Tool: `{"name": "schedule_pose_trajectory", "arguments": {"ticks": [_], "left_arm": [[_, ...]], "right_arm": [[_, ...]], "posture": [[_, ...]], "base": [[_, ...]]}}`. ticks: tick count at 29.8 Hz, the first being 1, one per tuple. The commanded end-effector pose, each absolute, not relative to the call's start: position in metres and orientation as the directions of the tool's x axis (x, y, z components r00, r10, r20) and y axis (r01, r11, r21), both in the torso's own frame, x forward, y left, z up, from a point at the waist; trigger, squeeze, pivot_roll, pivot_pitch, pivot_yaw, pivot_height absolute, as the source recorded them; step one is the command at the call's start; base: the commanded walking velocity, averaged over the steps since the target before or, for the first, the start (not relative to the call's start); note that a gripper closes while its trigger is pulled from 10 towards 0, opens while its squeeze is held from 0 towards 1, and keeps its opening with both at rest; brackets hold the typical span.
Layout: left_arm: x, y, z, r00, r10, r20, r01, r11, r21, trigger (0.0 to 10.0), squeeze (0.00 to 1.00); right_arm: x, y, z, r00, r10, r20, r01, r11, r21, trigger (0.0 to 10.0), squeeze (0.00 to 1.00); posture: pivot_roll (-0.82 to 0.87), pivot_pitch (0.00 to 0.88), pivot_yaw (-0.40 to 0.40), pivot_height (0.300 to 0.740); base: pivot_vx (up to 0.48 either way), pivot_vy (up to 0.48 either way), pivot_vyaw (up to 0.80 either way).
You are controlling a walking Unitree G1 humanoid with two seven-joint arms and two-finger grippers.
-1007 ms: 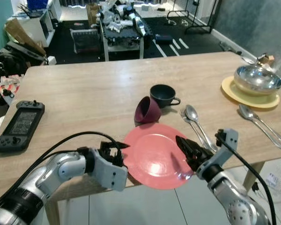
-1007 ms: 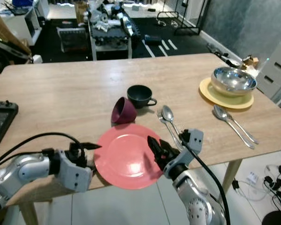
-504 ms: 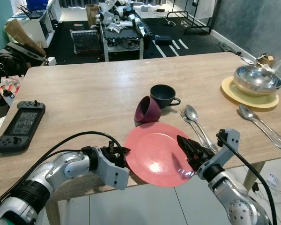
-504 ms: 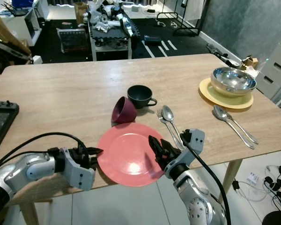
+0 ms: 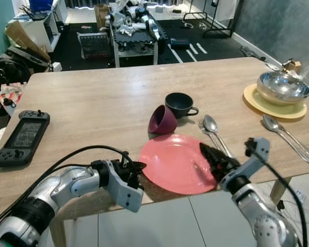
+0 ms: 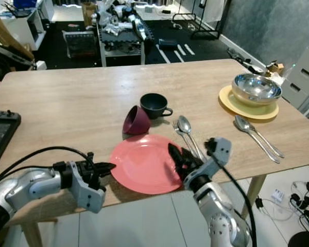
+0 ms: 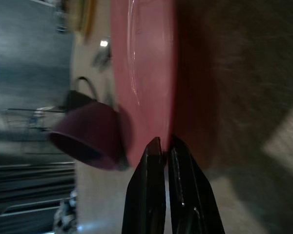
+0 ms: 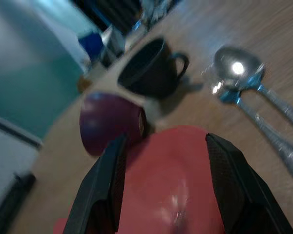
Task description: Setting the table
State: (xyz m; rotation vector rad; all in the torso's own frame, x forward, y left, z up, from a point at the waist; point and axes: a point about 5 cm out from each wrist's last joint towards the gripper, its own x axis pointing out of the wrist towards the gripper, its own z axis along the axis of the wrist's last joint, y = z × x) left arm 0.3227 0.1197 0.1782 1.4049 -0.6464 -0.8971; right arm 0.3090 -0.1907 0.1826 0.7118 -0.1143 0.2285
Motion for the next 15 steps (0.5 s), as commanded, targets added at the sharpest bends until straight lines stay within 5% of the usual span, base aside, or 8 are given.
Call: {"name": "schedule_pose_trajectory", "arguments": {"ticks": [1,2,12,13,14,15], "left_arm": [[0.321,0.120,0.182,0.549,-0.833,-0.069,0.093,-0.021,0.995,10.0,0.00],[0.322,0.120,0.185,0.558,-0.829,-0.038,0.063,-0.003,0.998,10.0,0.00],[0.328,0.120,0.192,0.596,-0.802,0.023,-0.001,0.028,1.000,10.0,0.00],[0.328,0.121,0.189,0.593,-0.805,0.004,0.010,0.013,1.000,10.0,0.00],[0.327,0.121,0.188,0.592,-0.806,-0.002,0.012,0.006,1.000,10.0,0.00],[0.327,0.121,0.187,0.591,-0.807,-0.005,0.011,0.002,1.000,10.0,0.00]], "right_arm": [[0.307,-0.196,0.177,0.976,0.142,0.167,-0.218,0.693,0.687,10.0,0.43],[0.307,-0.198,0.177,0.977,0.134,0.168,-0.214,0.678,0.704,10.0,1.00],[0.308,-0.204,0.171,0.983,0.123,0.139,-0.186,0.621,0.762,10.0,1.00],[0.307,-0.198,0.170,0.975,0.179,0.132,-0.217,0.623,0.751,10.0,0.79],[0.305,-0.194,0.170,0.967,0.216,0.133,-0.241,0.621,0.746,10.0,0.79],[0.303,-0.191,0.170,0.959,0.251,0.129,-0.261,0.619,0.741,10.0,0.00]], "posture": [[0.13,0.161,0.050,0.740],[0.13,0.163,0.046,0.740],[0.14,0.161,0.044,0.740],[0.14,0.161,0.044,0.740],[0.14,0.161,0.044,0.740],[0.14,0.161,0.044,0.740]], "base": [[0.000,0.000,0.00],[0.000,0.000,0.00],[0.000,0.000,0.00],[0.000,0.000,0.00],[0.000,0.000,0.00],[0.000,0.000,0.00]]}}
